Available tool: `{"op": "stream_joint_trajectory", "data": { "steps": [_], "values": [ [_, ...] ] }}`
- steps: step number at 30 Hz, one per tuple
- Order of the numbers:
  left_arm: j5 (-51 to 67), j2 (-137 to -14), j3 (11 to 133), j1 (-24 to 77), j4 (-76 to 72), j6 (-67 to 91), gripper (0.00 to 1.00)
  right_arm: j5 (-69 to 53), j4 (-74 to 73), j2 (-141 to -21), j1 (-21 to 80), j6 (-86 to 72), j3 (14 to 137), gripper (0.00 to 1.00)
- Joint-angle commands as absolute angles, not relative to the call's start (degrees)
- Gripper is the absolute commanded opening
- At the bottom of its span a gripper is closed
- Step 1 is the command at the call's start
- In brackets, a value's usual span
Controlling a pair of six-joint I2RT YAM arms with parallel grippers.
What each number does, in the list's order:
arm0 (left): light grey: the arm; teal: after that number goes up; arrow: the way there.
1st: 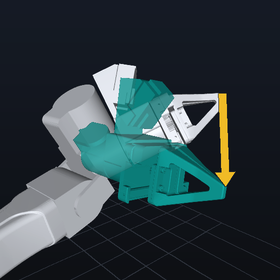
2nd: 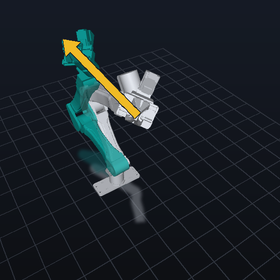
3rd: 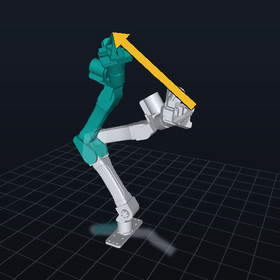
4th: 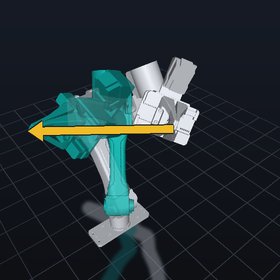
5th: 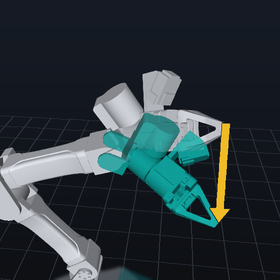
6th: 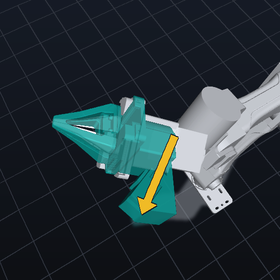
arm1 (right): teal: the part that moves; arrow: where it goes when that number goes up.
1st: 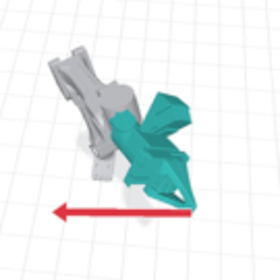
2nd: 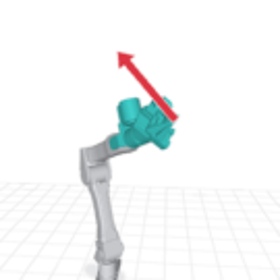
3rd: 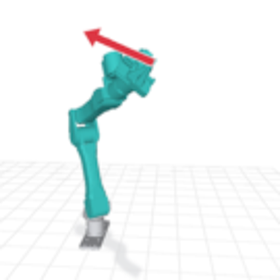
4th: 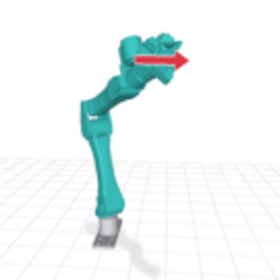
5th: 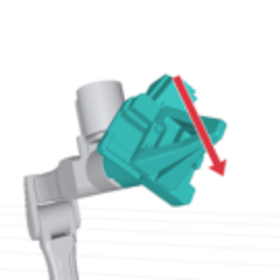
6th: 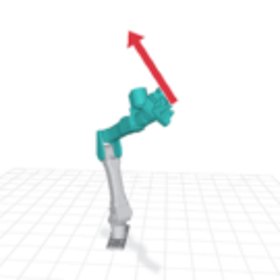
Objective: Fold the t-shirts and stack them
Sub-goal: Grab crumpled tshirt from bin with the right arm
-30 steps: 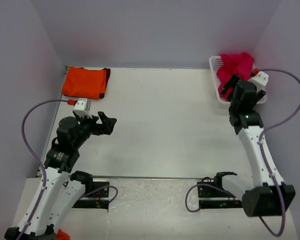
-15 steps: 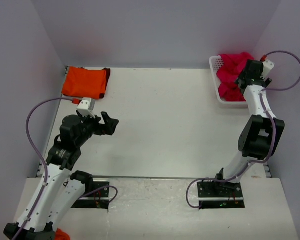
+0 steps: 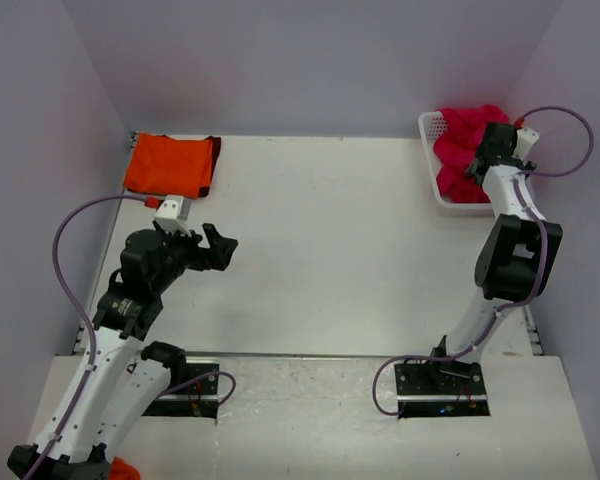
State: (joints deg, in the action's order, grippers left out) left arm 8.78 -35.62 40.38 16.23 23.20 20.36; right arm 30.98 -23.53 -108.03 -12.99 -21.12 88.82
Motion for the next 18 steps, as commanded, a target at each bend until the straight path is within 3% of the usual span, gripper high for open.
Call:
{"op": "stream_joint_trajectory", "data": {
  "steps": [1, 10, 18],
  "values": [
    [8.61, -35.59, 40.61, 16.61, 22.41, 19.16, 1.0, 33.93, -24.26, -107.14, -13.8, -21.97, 92.02, 0.82],
    [9.4, -36.39, 40.17, 16.79, 21.88, 18.99, 1.0, 35.68, -24.87, -105.2, -13.97, -21.81, 91.58, 0.83],
    [9.58, -35.86, 40.25, 17.31, 22.06, 18.72, 1.0, 34.37, -26.1, -112.57, -15.2, -21.01, 97.98, 0.83]
  ]
}}
